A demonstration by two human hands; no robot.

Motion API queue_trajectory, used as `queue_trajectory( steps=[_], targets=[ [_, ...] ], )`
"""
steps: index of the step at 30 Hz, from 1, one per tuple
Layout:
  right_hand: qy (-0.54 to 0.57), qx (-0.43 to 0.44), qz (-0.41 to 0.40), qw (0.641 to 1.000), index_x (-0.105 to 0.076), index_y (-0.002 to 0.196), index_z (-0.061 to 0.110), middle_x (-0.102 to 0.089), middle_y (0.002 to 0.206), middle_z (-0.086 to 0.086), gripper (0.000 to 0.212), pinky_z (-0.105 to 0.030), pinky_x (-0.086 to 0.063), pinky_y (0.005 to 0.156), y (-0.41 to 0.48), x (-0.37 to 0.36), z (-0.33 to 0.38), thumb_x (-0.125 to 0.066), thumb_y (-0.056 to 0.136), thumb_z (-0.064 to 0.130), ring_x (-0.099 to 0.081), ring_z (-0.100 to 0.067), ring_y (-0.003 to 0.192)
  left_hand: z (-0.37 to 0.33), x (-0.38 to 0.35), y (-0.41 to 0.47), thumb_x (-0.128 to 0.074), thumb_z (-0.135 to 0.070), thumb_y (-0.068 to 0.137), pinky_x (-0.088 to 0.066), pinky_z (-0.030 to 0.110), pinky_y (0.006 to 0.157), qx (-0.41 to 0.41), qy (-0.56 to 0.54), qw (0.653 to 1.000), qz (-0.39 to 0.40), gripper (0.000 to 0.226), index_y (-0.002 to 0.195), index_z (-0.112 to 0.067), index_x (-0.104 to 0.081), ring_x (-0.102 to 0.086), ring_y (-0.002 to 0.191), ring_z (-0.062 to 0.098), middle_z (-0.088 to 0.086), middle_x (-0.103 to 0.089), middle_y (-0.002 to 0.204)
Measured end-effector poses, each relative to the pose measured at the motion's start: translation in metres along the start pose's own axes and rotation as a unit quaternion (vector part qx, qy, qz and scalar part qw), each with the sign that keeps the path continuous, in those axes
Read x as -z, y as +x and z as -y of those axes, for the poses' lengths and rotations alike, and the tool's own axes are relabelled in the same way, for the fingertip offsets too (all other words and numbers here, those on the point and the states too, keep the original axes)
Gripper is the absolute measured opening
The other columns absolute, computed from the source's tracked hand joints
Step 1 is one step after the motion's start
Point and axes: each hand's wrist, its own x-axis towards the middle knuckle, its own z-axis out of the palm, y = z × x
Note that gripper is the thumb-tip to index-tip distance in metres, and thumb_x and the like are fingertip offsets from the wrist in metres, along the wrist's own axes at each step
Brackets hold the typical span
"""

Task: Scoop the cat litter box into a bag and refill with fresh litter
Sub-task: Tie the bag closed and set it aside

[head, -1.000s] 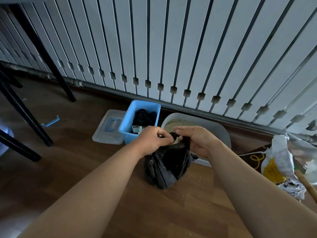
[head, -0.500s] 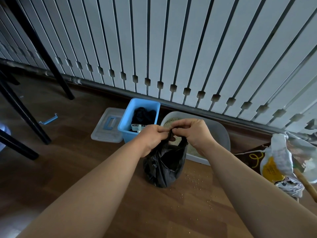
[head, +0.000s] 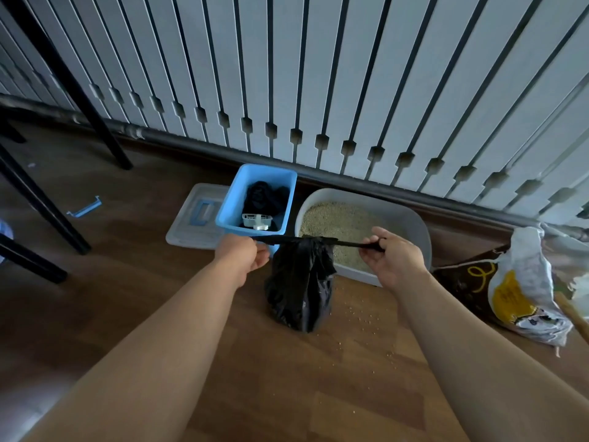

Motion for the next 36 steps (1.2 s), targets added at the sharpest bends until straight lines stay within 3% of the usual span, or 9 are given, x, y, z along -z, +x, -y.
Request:
queue_trajectory(
  steps=[3, 9, 16, 19, 22, 24, 27, 31, 36],
  targets=[
    [-0.309, 0.103, 0.019, 0.945, -0.063, 0.111, 0.004, -0.051, 0.065, -0.002, 0.036, -0.027, -0.041, 0.057, -0.005, 0.005, -0.017, -0.031, 0.095, -0.003, -0.045, -0.014, 0.056, 0.003, -0.015, -0.007, -0.031, -0.004, 0.101, -0.054, 0.032, 0.072, 0.015, -0.121, 0.989, 0.081, 0.026, 0.096, -0.002, -0.057, -0.064, 0.079, 0.021, 0.013, -0.067, 0.091],
    [-0.669, 0.294, 0.149, 0.666, -0.065, 0.093, 0.01, -0.059, 0.096, -0.002, 0.031, -0.034, -0.046, 0.078, -0.007, 0.009, -0.036, -0.049, 0.099, 0.035, -0.056, -0.02, 0.09, 0.006, -0.033, -0.002, -0.033, -0.007, 0.098, -0.045, 0.036, 0.073, -0.083, 0.002, 0.994, 0.072, 0.018, 0.087, -0.014, -0.045, -0.051, 0.058, 0.016, 0.003, -0.047, 0.068],
    [-0.705, 0.288, 0.145, 0.632, -0.048, 0.068, 0.011, -0.05, 0.08, -0.004, 0.038, -0.035, -0.04, 0.072, 0.012, 0.026, -0.041, -0.046, 0.101, 0.03, -0.051, -0.023, 0.078, 0.025, -0.013, 0.015, -0.041, -0.012, 0.094, -0.048, 0.038, 0.074, -0.12, 0.144, 0.981, 0.04, 0.013, 0.097, -0.008, -0.052, -0.05, 0.067, 0.018, 0.004, -0.05, 0.079],
    [-0.714, 0.261, 0.155, 0.631, -0.057, 0.087, 0.018, -0.055, 0.1, -0.003, 0.026, -0.038, -0.044, 0.089, 0.008, 0.023, -0.044, -0.051, 0.095, 0.042, -0.055, -0.023, 0.094, 0.025, -0.013, 0.001, -0.058, -0.022, 0.086, -0.039, 0.033, 0.077, -0.175, 0.313, 0.922, 0.15, 0.023, 0.108, -0.017, -0.053, -0.05, 0.088, 0.018, 0.0, -0.051, 0.095],
    [-0.808, 0.262, 0.168, 0.5, -0.045, 0.135, 0.03, -0.052, 0.121, -0.001, 0.07, -0.039, -0.036, 0.103, -0.001, 0.019, -0.049, -0.062, 0.076, 0.063, -0.051, -0.022, 0.114, 0.031, -0.013, -0.005, -0.078, -0.036, 0.073, -0.042, 0.036, 0.097, -0.212, 0.568, 0.773, 0.186, 0.08, 0.142, -0.03, -0.038, -0.049, 0.118, 0.023, 0.0, -0.044, 0.128],
    [-0.843, 0.28, 0.155, 0.432, -0.041, 0.137, 0.041, -0.057, 0.118, 0.0, 0.073, -0.037, -0.039, 0.096, -0.003, 0.012, -0.058, -0.064, 0.073, 0.067, -0.055, -0.021, 0.11, 0.039, -0.017, -0.007, -0.074, -0.038, 0.079, -0.044, 0.041, 0.097, -0.266, 0.686, 0.66, 0.147, 0.06, 0.134, -0.029, -0.051, -0.052, 0.115, 0.028, 0.005, -0.047, 0.126],
    [-0.828, 0.265, 0.166, 0.466, -0.061, 0.116, 0.035, -0.065, 0.097, 0.006, 0.037, -0.03, -0.045, 0.073, 0.0, 0.008, -0.066, -0.064, 0.083, 0.052, -0.061, -0.017, 0.093, 0.048, -0.018, -0.001, -0.062, -0.026, 0.089, -0.048, 0.041, 0.089, -0.298, 0.651, 0.686, 0.13, 0.022, 0.11, -0.021, -0.067, -0.055, 0.101, 0.027, 0.005, -0.051, 0.112],
    [-0.724, 0.21, 0.208, 0.623, -0.071, 0.09, 0.017, -0.064, 0.075, 0.0, 0.015, -0.031, -0.044, 0.058, 0.008, 0.011, -0.073, -0.064, 0.088, 0.031, -0.058, -0.016, 0.066, 0.05, -0.017, 0.006, -0.065, -0.025, 0.089, -0.047, 0.041, 0.092, -0.277, 0.548, 0.776, 0.143, 0.012, 0.097, -0.018, -0.07, -0.055, 0.102, 0.024, 0.002, -0.056, 0.109],
    [-0.534, 0.154, 0.216, 0.803, -0.071, 0.088, 0.011, -0.07, 0.078, -0.01, 0.014, -0.018, -0.045, 0.05, 0.024, 0.001, -0.052, -0.058, 0.094, 0.011, -0.06, -0.011, 0.057, 0.041, -0.021, 0.004, -0.061, -0.02, 0.094, -0.06, 0.035, 0.068, -0.196, 0.347, 0.904, 0.153, 0.011, 0.098, -0.012, -0.066, -0.067, 0.085, 0.02, 0.005, -0.068, 0.092]
  ],
)
